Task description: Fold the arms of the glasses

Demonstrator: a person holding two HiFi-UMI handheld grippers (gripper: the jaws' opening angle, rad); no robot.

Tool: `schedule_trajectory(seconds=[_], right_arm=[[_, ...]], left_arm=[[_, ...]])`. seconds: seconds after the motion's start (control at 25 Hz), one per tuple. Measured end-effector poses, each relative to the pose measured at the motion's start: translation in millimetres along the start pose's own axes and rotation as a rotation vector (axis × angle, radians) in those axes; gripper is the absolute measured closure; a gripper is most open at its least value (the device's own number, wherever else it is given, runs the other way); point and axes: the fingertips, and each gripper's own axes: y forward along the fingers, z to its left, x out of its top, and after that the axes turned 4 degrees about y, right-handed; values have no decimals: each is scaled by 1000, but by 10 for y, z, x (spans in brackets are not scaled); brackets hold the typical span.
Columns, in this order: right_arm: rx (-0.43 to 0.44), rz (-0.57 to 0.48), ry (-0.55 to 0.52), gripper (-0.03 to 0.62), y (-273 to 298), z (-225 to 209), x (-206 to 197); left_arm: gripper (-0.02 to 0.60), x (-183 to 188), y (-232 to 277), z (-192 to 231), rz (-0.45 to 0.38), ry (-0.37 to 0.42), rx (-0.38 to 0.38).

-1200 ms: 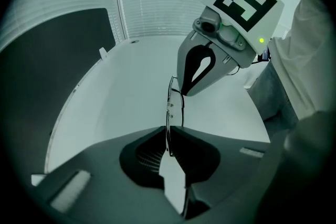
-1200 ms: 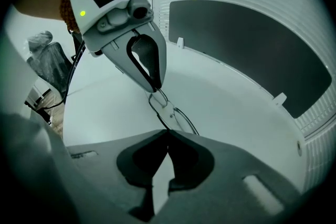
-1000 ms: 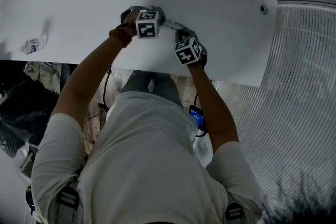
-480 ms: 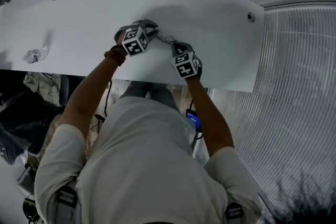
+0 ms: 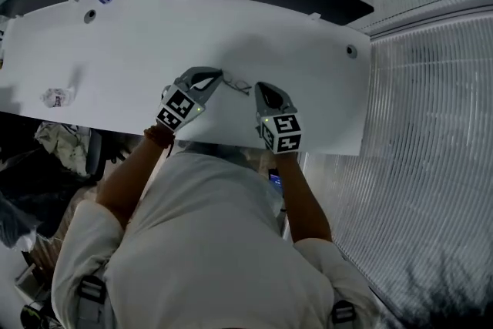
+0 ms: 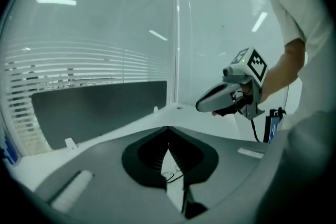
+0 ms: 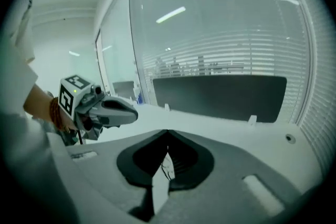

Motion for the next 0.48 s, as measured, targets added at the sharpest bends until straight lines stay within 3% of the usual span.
schedule_trajectory(seconds=[0.16,0.32,0.48], right_arm=[[13,-171,7,593,-398,245,620],[29,-303,8,594,-739,532,1066],[62,-381,28,594,-907,738,1298]], left_arm=[[578,586,-372,-25,-155,-84,69],[578,989,-624,-137,-201,-114,110],[578,1400,-768,-220,-318,-164,136]])
